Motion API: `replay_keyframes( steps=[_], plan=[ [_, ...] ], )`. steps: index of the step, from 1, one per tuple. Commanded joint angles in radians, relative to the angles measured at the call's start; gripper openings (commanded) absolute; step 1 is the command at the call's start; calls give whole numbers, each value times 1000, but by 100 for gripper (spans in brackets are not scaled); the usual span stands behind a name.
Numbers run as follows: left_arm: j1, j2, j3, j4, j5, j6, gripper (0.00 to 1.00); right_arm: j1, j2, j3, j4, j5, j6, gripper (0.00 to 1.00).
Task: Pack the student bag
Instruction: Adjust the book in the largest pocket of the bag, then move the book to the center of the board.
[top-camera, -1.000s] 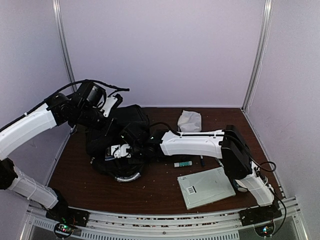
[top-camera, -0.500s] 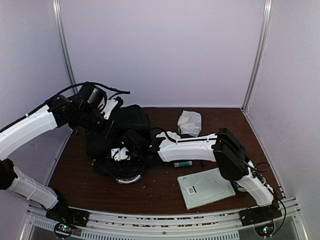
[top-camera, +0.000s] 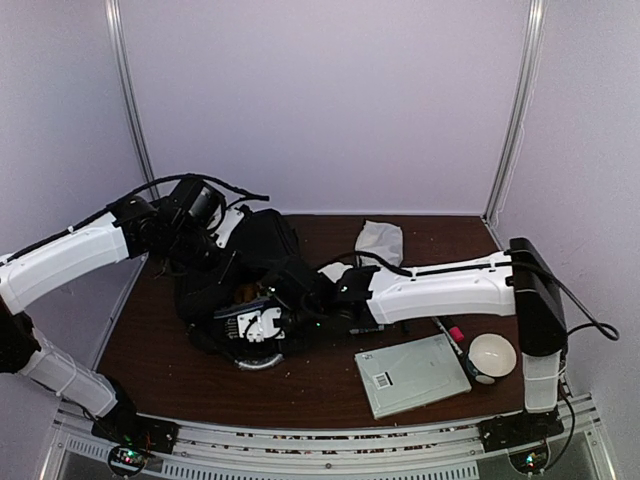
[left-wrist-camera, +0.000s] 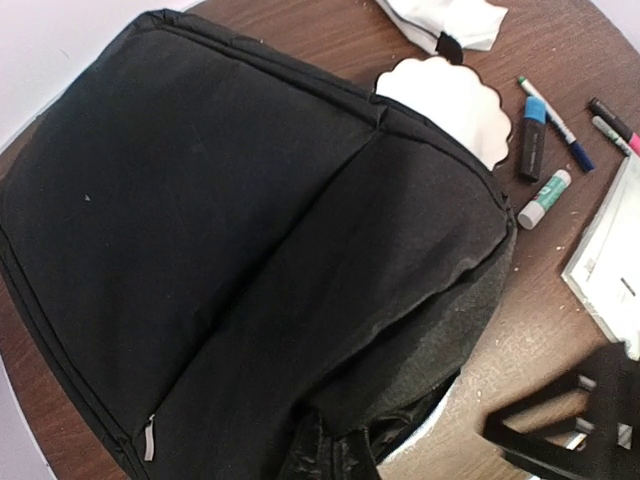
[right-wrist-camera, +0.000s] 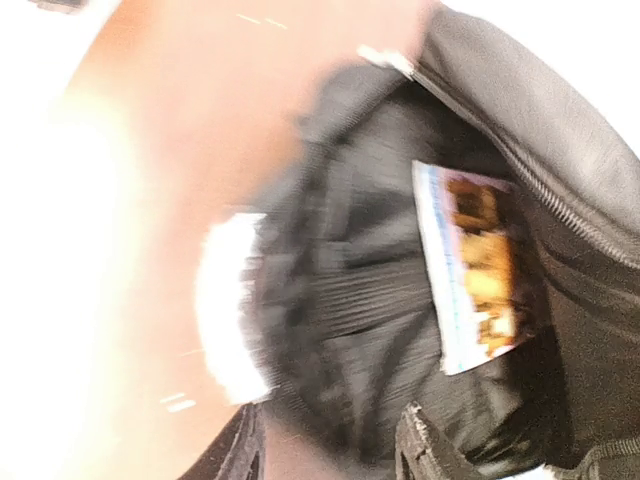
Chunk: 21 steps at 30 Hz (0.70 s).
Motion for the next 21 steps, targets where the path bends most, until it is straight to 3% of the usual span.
replay_keyframes(
  steps=[1, 10, 11, 14, 16, 21],
  plan=[
    [0, 30, -28, 61, -49, -25, 0, 5, -118, -118, -180, -188, 36, 45],
    [1, 37, -164, 82, -6, -47, 0, -87, -463, -503, -368, -220, 38, 46],
    [1, 40, -176, 87, 21, -42, 6, -109, -498, -541, -386, -218, 36, 46],
    [-14, 35, -197, 94, 80, -36, 35, -163, -609, -657, -439, -177, 21, 47],
    [-32, 19, -204, 94, 99, -30, 47, -206, -685, -708, -471, -152, 6, 49],
    [-58, -29, -199, 112, 162, -33, 56, -273, -782, -818, -531, -57, -77, 58]
  ],
)
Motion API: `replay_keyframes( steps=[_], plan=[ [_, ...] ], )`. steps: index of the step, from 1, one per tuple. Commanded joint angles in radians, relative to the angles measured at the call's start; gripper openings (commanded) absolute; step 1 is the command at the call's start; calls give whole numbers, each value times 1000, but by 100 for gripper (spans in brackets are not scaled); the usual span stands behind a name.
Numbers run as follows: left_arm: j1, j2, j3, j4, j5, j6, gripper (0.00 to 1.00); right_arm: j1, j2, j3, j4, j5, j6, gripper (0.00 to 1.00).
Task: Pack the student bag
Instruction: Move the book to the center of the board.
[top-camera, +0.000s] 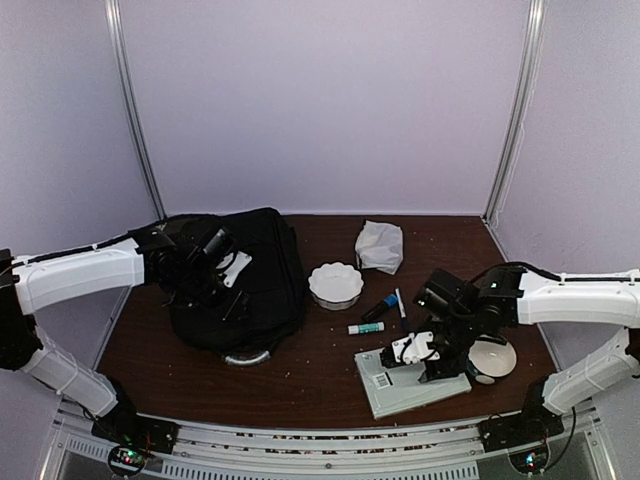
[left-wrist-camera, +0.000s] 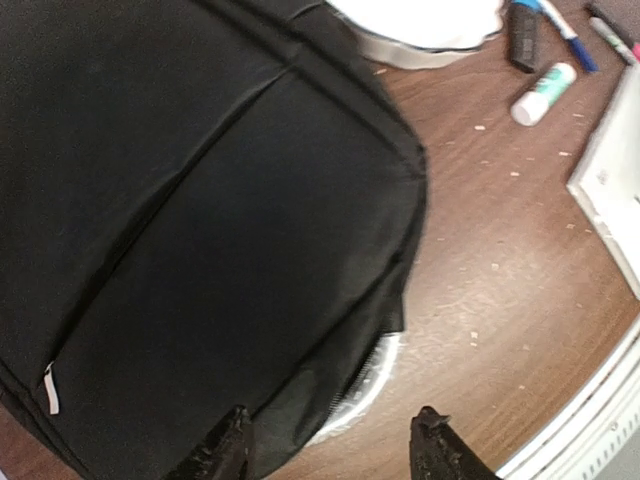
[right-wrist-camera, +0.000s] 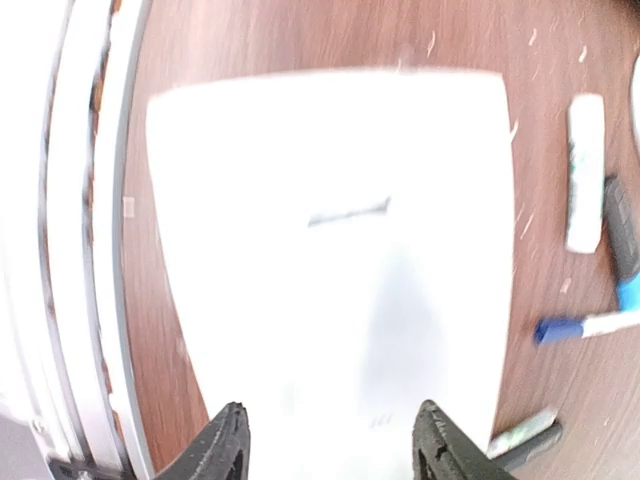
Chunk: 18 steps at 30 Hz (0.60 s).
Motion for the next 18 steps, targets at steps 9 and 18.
replay_keyframes(
  steps=[9, 18],
  plan=[
    [-23, -25, 12, 208, 158, -25, 56, -49, -71, -184, -78, 203, -175, 66],
    [-50, 63, 30, 319, 209, -57, 56, -46, 5, -203, 19, 235, -206, 64]
  ],
)
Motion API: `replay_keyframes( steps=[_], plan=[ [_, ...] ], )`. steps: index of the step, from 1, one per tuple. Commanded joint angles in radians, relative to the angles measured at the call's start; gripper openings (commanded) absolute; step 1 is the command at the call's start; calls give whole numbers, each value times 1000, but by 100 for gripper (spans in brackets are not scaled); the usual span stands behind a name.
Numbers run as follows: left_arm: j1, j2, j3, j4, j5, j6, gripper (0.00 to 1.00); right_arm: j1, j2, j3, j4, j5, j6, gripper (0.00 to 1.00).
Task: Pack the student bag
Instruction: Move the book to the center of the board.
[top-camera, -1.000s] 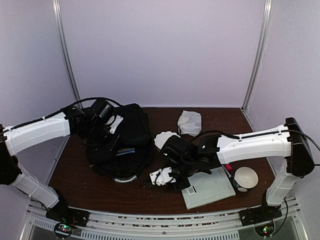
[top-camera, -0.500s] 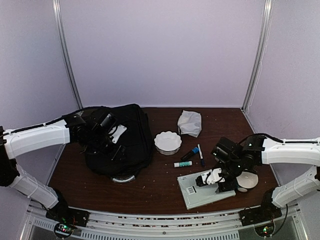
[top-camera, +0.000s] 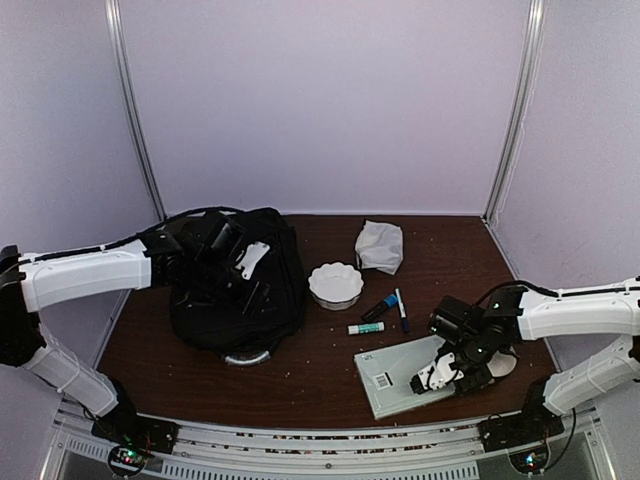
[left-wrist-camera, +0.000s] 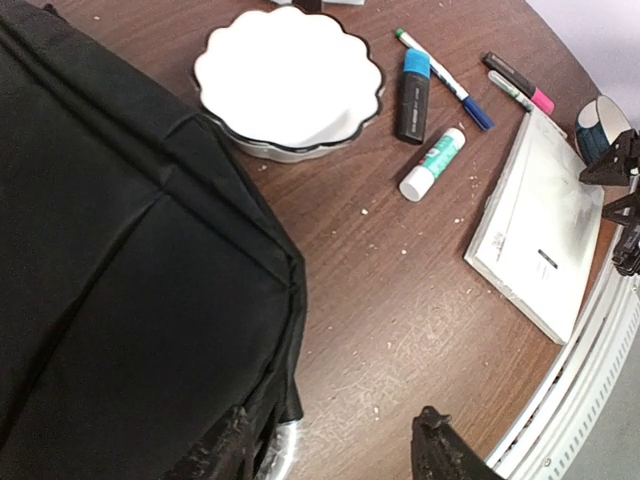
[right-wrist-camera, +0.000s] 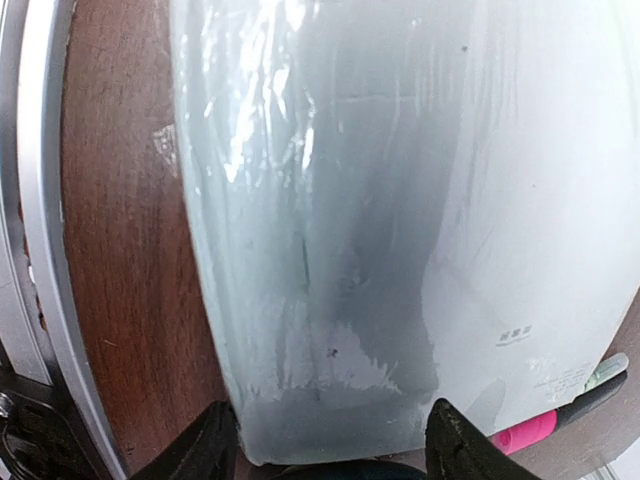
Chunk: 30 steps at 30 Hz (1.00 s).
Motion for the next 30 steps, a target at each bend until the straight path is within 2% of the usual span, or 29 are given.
replay_keyframes(
  steps=[1, 10, 17, 22, 25, 30],
  plan=[
    [-15, 40, 32, 98, 51, -22, 56, 1, 57, -15, 85, 37, -24, 62],
    [-23, 61, 43, 96, 63, -20, 55, 118, 210, 54, 183, -9, 5, 51],
    [-25, 54, 26, 96, 74, -26, 53, 189, 367, 206, 236, -22, 10, 45],
    [-27, 52, 8, 96, 90, -28, 53, 209, 426, 308, 285, 15, -5, 44],
    [-32, 59, -7, 97, 107, -33, 53, 207, 408, 325, 277, 40, -4, 44],
    [-48, 61, -47, 101, 110, -59, 54, 188, 295, 283, 232, -2, 18, 55]
  ],
)
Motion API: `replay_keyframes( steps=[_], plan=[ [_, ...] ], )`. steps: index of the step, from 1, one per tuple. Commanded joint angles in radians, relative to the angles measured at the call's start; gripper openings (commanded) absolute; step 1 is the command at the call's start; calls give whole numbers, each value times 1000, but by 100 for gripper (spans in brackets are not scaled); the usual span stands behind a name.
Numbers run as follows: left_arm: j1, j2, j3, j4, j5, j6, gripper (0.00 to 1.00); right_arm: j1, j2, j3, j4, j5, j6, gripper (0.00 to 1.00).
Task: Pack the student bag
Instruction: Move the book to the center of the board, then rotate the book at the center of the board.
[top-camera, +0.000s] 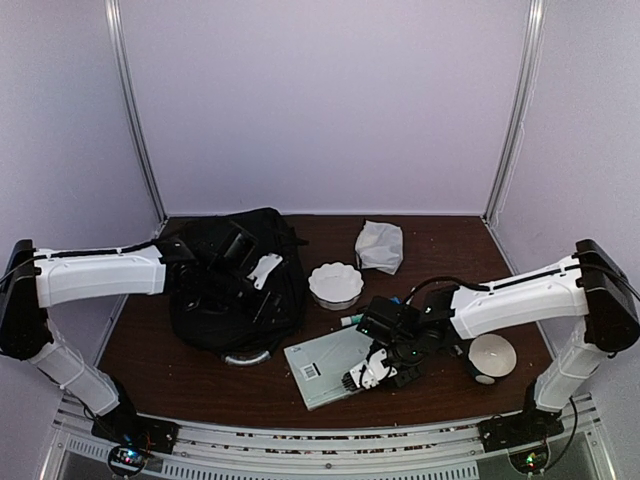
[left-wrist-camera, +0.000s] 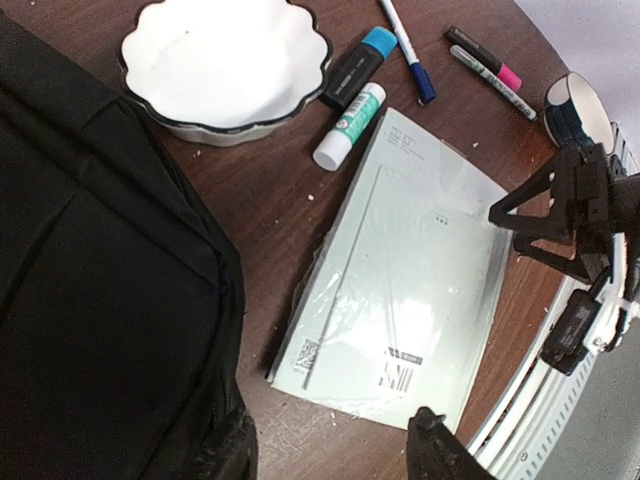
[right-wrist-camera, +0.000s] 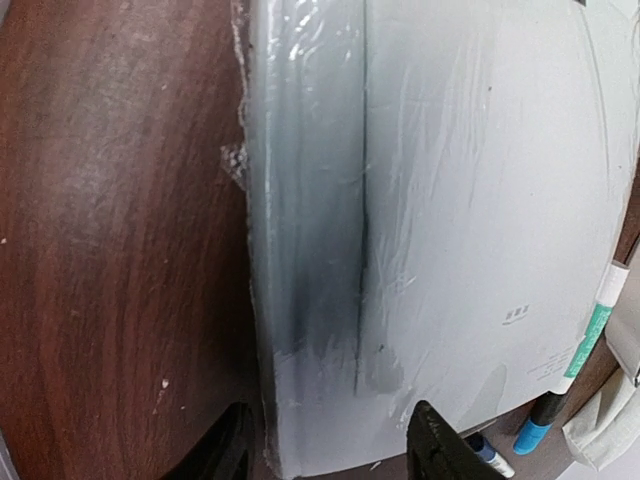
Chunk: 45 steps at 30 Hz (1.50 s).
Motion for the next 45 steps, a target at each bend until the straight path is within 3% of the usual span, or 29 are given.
replay_keyframes(
  steps=[1, 7, 11, 26, 37, 45],
  plan=[
    [-17, -1, -45, 36, 22, -29, 54, -23, -117, -37, -38, -71, 20, 57],
    [-39, 16, -94, 101, 81, -80, 56, -188, -178, -3, -125, -348, 187, 61],
    [-79, 57, -80, 107, 82, -85, 57, -270, -169, 4, -138, -438, 305, 61],
    [-101, 303, 124, 136, 74, -18, 55, -282, -57, -36, -52, -304, 364, 64],
    [-100, 453, 247, 75, 80, 26, 56, -292, 18, -9, -17, -213, 413, 58],
    [-101, 459, 231, 32, 97, 31, 56, -368, 50, 46, -7, -193, 472, 56]
  ],
)
